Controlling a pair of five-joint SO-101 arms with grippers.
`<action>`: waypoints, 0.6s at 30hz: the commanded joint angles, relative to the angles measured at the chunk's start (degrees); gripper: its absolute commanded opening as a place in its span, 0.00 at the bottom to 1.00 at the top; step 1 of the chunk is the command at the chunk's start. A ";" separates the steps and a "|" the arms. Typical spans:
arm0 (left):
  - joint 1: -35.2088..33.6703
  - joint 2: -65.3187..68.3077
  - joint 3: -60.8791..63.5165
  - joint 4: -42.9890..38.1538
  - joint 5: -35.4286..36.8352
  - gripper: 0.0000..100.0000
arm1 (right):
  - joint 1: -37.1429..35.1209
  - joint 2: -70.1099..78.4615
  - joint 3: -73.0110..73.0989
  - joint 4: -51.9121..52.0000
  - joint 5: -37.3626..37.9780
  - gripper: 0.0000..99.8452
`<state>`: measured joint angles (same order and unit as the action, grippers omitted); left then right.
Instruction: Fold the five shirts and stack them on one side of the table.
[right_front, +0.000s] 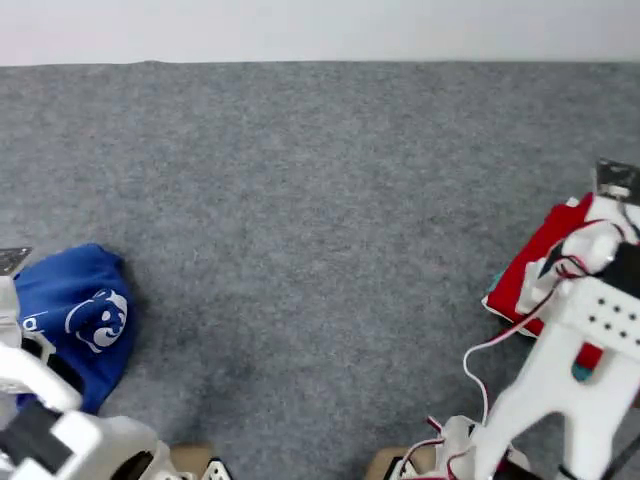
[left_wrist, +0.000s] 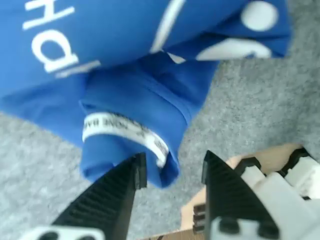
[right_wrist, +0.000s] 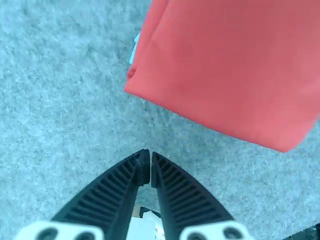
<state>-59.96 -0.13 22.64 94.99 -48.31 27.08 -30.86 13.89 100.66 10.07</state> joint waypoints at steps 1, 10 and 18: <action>-0.18 6.33 -4.35 -2.55 -0.62 0.19 | 2.59 -3.74 -0.26 2.24 0.62 0.01; -0.53 16.00 -9.89 -0.70 -0.79 0.19 | 7.08 -8.66 -0.18 2.33 4.66 0.01; 5.54 21.98 -4.53 -0.62 -0.79 0.00 | 8.57 -12.26 -0.18 2.33 4.66 0.01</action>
<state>-57.32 20.97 17.01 93.23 -48.57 34.81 -41.14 13.89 100.66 14.11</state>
